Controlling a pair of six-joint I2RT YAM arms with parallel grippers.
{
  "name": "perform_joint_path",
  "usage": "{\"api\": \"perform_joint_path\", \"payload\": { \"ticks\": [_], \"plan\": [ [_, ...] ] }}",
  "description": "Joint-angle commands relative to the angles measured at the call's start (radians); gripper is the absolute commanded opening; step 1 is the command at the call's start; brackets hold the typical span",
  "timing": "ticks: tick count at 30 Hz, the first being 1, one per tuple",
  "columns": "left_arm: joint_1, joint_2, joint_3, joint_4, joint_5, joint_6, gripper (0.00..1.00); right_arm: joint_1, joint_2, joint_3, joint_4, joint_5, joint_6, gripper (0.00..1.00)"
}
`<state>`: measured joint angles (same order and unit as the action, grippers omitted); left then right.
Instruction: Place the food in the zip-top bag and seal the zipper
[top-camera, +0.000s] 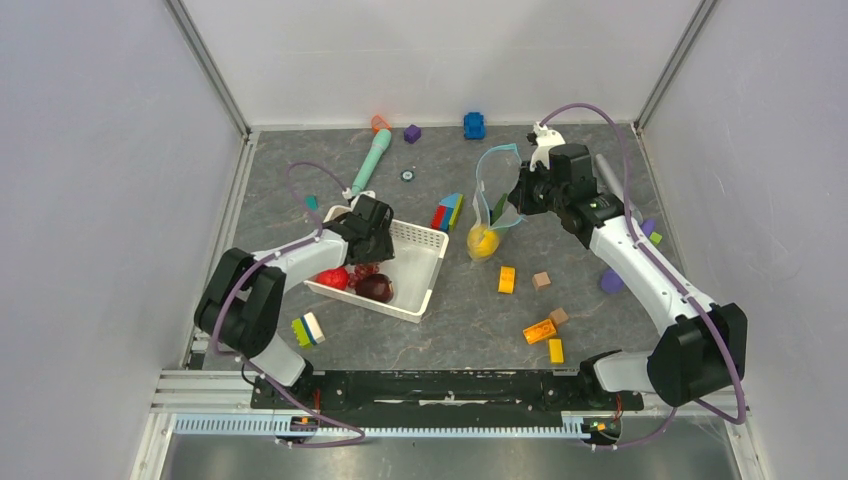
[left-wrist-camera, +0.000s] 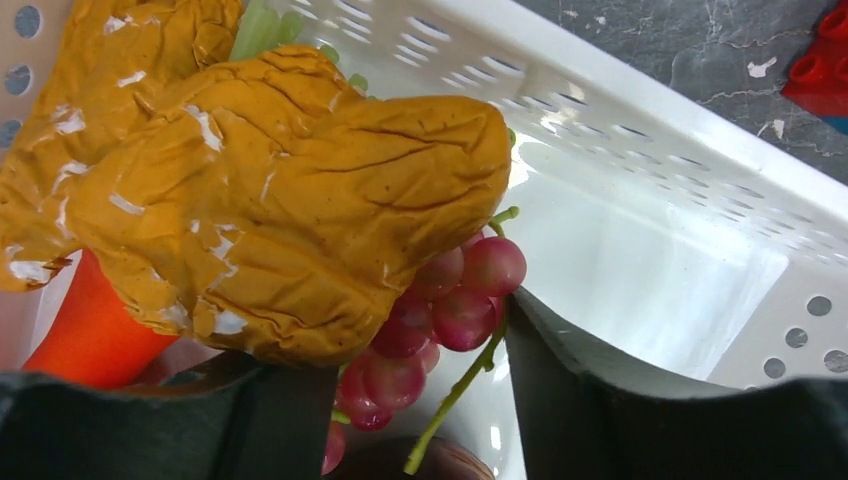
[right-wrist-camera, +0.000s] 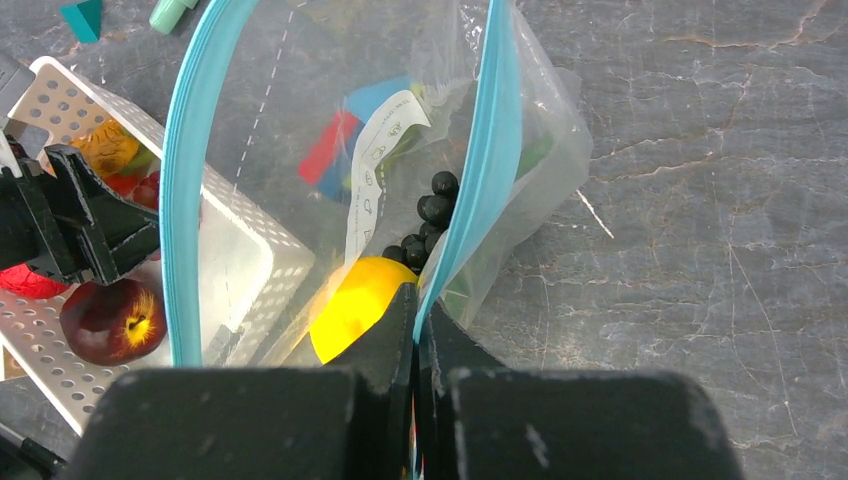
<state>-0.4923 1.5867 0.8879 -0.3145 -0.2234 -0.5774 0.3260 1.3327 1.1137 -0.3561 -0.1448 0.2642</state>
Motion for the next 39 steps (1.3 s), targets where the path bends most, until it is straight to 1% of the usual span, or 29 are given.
{"api": "perform_joint_path", "payload": {
  "ticks": [1,4,6,11,14,19,25,28,31,37,39],
  "plan": [
    [0.001,0.018,0.029,0.017,0.017,-0.009,0.55,-0.001,0.006,0.005,0.019,0.012,-0.009,0.0],
    [0.001,0.003,0.029,0.009,0.024,-0.003,0.34,-0.001,0.004,0.005,0.02,0.013,-0.009,0.0],
    [0.0,-0.015,0.028,0.004,0.034,0.0,0.24,-0.001,0.004,0.005,0.02,0.013,-0.008,0.0],
    [-0.001,-0.087,0.026,-0.015,0.063,0.014,0.08,-0.001,0.003,0.005,0.019,0.011,-0.01,0.0],
    [0.0,-0.141,0.022,-0.02,0.08,0.026,0.02,-0.001,-0.002,0.003,0.019,0.012,-0.011,0.0],
    [-0.002,-0.259,-0.014,0.046,0.123,0.061,0.02,-0.001,-0.004,0.003,0.019,0.009,-0.01,0.0],
    [-0.002,-0.407,-0.047,0.209,0.269,0.105,0.02,-0.002,-0.005,0.001,0.021,-0.002,-0.009,0.0],
    [-0.002,-0.446,-0.036,0.272,0.317,0.121,0.02,-0.001,-0.004,0.001,0.023,-0.013,-0.009,0.0],
    [-0.002,-0.449,-0.012,0.352,0.397,0.138,0.02,-0.001,-0.005,0.001,0.028,-0.03,-0.015,0.0],
    [-0.002,-0.384,0.104,0.469,0.581,0.14,0.03,0.0,-0.014,-0.001,0.031,-0.046,-0.024,0.0],
    [-0.003,-0.363,0.156,0.521,0.611,0.127,0.04,-0.001,-0.016,-0.001,0.032,-0.046,-0.028,0.0]
  ]
}}
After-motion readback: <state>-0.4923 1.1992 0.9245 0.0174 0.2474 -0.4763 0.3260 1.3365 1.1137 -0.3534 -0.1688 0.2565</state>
